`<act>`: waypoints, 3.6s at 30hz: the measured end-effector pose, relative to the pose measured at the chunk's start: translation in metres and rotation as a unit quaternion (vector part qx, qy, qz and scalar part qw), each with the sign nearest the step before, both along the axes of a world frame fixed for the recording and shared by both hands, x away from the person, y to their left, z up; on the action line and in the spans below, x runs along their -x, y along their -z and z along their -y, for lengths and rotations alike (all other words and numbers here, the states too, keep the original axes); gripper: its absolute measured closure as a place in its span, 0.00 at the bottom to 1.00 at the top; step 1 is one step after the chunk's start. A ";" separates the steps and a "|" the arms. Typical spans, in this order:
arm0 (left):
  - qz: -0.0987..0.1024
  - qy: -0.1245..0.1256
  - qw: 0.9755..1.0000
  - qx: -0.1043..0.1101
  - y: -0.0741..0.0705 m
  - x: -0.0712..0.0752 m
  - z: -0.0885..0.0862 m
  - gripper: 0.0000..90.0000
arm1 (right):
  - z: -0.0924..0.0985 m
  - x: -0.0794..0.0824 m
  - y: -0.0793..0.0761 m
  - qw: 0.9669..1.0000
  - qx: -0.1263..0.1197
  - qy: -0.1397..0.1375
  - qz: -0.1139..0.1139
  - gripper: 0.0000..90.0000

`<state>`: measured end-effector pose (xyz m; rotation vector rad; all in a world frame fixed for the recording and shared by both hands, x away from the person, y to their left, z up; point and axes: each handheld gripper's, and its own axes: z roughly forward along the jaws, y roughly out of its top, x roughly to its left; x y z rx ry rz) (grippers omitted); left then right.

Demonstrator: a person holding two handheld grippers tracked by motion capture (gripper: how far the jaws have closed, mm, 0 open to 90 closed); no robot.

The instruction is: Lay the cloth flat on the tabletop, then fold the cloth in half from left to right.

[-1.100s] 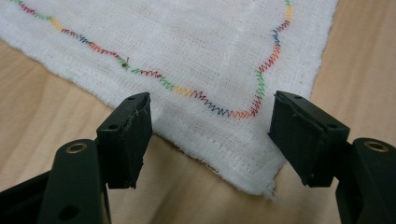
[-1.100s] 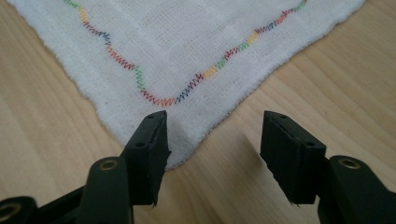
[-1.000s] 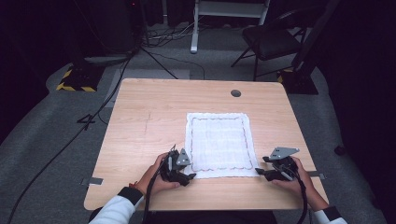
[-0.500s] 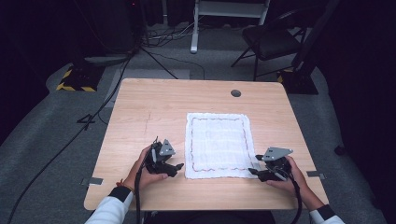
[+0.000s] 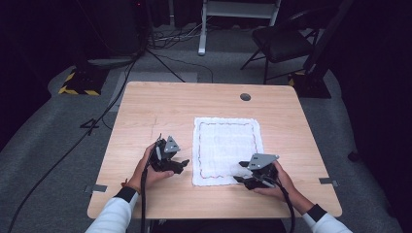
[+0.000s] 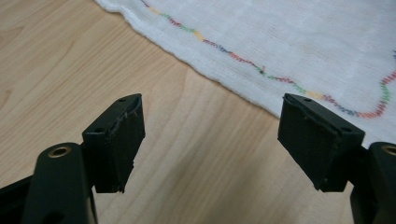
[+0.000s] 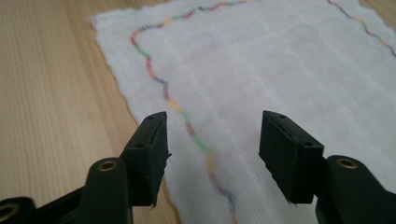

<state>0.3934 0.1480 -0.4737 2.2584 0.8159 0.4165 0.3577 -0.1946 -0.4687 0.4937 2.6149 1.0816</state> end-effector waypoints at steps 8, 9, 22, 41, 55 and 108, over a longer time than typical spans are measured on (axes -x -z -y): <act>0.018 -0.036 0.999 -0.002 -0.001 -0.035 0.001 0.27 | -0.061 -0.001 -0.001 0.998 -0.011 -0.059 0.012 0.51; 0.006 -0.034 0.999 0.000 -0.001 -0.041 0.001 0.26 | -0.069 -0.002 0.000 0.998 -0.012 -0.065 0.012 0.51; 0.008 -0.069 0.998 0.005 0.001 -0.091 0.025 0.26 | -0.129 0.007 0.023 0.994 0.021 -0.106 0.010 0.50; -0.015 -0.083 0.996 0.033 0.003 -0.111 0.039 0.25 | -0.123 0.001 0.024 0.997 0.028 -0.068 0.017 0.94; -0.014 -0.091 0.995 0.028 0.006 -0.110 0.041 0.24 | -0.129 0.027 0.023 0.992 0.035 -0.118 0.015 0.95; -0.010 -0.055 0.996 0.067 -0.010 -0.108 0.002 0.94 | -0.117 0.034 -0.010 0.992 -0.008 -0.112 0.059 0.96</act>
